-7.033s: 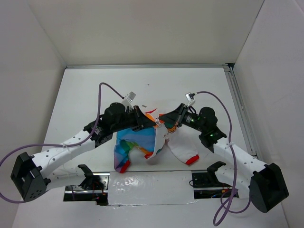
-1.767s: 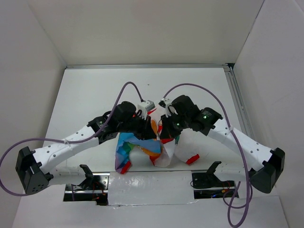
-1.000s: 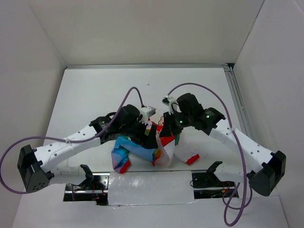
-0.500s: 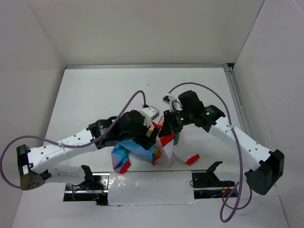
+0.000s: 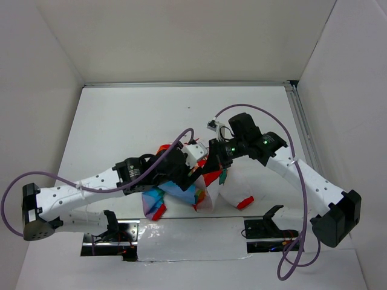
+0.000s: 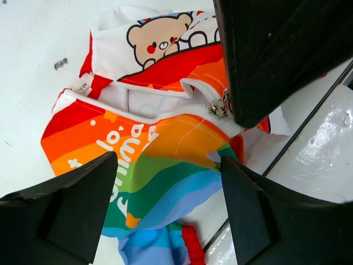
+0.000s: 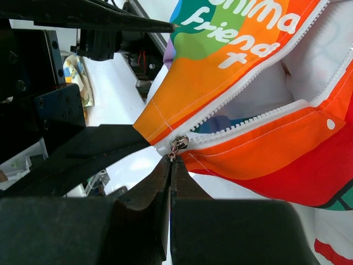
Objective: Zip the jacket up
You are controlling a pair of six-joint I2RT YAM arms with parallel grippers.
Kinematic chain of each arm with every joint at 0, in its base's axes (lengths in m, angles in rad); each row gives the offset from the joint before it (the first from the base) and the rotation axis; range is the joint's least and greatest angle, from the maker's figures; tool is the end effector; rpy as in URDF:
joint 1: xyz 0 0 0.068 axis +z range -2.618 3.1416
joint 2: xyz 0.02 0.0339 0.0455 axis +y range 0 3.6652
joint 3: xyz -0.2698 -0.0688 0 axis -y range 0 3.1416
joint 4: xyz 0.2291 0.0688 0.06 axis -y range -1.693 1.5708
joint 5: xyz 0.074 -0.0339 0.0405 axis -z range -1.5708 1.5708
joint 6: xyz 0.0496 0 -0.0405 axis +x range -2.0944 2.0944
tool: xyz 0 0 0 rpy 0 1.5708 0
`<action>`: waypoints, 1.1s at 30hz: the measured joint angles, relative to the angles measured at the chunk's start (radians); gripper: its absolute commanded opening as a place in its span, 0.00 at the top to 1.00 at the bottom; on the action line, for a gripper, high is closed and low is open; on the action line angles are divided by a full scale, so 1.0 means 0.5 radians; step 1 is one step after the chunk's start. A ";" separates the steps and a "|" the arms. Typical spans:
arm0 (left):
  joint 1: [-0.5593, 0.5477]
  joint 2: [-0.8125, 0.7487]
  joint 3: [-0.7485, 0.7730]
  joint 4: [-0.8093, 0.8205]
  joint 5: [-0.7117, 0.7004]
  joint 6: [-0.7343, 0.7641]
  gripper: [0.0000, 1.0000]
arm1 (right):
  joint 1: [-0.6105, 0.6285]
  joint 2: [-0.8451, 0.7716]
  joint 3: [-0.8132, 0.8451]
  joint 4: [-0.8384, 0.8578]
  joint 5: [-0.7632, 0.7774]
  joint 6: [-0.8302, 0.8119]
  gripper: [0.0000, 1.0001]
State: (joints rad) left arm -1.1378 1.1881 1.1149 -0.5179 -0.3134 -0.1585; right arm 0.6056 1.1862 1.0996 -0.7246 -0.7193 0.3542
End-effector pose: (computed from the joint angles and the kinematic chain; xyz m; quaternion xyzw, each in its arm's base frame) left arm 0.1199 -0.2230 0.3393 0.3451 0.8037 -0.1708 0.4536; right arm 0.1696 0.1571 0.3228 -0.2384 0.8461 0.4502 0.1569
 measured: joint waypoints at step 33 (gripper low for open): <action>-0.017 -0.045 -0.166 0.396 0.146 0.248 1.00 | -0.085 0.063 0.012 0.022 -0.102 0.041 1.00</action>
State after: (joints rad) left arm -1.1461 1.1656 1.0321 -0.3199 -0.2401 -0.0345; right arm 0.5632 1.2179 1.1057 -0.7136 -0.7704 0.3748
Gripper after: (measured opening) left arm 0.036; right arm 0.010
